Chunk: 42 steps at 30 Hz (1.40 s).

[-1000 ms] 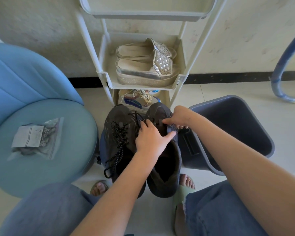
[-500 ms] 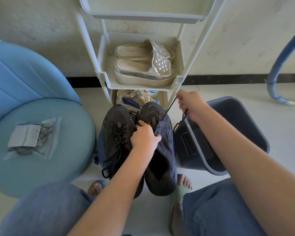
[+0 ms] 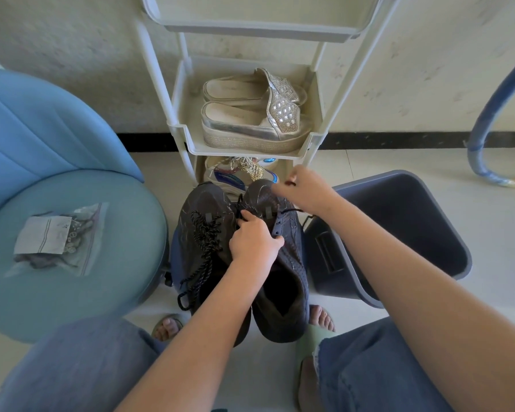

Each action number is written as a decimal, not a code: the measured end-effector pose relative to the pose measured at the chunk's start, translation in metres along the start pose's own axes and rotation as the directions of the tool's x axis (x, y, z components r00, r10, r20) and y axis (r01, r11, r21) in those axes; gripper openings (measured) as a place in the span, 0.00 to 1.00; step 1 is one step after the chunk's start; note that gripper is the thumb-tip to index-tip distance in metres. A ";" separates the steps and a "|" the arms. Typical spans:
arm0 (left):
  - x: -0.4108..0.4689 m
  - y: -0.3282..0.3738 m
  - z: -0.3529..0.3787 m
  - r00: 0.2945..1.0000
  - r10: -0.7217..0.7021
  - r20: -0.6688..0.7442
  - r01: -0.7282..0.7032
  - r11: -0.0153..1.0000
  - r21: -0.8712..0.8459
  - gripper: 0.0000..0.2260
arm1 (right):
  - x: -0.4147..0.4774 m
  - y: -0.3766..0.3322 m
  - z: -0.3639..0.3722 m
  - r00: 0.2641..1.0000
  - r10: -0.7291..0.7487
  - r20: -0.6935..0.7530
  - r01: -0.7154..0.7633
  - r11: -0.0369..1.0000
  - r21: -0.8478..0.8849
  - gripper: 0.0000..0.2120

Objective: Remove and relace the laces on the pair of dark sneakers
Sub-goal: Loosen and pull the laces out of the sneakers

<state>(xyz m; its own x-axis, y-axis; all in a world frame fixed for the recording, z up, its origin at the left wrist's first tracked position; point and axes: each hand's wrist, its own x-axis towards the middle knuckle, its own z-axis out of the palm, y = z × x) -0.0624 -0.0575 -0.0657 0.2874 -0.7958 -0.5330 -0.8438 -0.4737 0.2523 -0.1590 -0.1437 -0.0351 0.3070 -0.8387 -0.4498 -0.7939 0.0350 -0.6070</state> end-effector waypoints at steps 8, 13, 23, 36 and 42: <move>-0.002 0.001 0.000 1.000 -0.001 -0.005 0.001 1.000 0.026 0.41 | 0.002 0.002 0.005 0.967 0.124 0.223 -0.011 0.894 -0.449 0.17; -0.001 0.001 -0.002 1.000 0.005 0.010 -0.005 0.998 0.065 0.39 | -0.016 -0.008 -0.021 0.995 0.076 0.057 -0.085 0.981 0.174 0.16; -0.005 0.000 -0.007 1.000 0.007 -0.014 -0.006 0.998 0.070 0.38 | -0.022 -0.018 -0.022 0.982 0.079 -0.172 0.024 0.849 0.528 0.06; -0.014 0.002 -0.017 0.998 0.058 0.028 -0.059 0.996 0.060 0.29 | -0.024 -0.028 -0.034 0.944 0.235 -0.232 0.158 0.293 0.943 0.16; -0.015 0.004 -0.016 0.998 0.051 0.033 -0.053 0.996 0.072 0.30 | -0.024 -0.022 -0.054 0.875 0.176 -0.450 0.316 0.496 0.809 0.17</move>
<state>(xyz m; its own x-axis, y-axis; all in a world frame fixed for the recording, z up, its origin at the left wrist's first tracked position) -0.0627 -0.0532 -0.0440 0.2292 -0.8058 -0.5461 -0.8881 -0.4027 0.2215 -0.1773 -0.1535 0.0252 -0.1070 -0.9728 -0.2054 0.1277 0.1914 -0.9732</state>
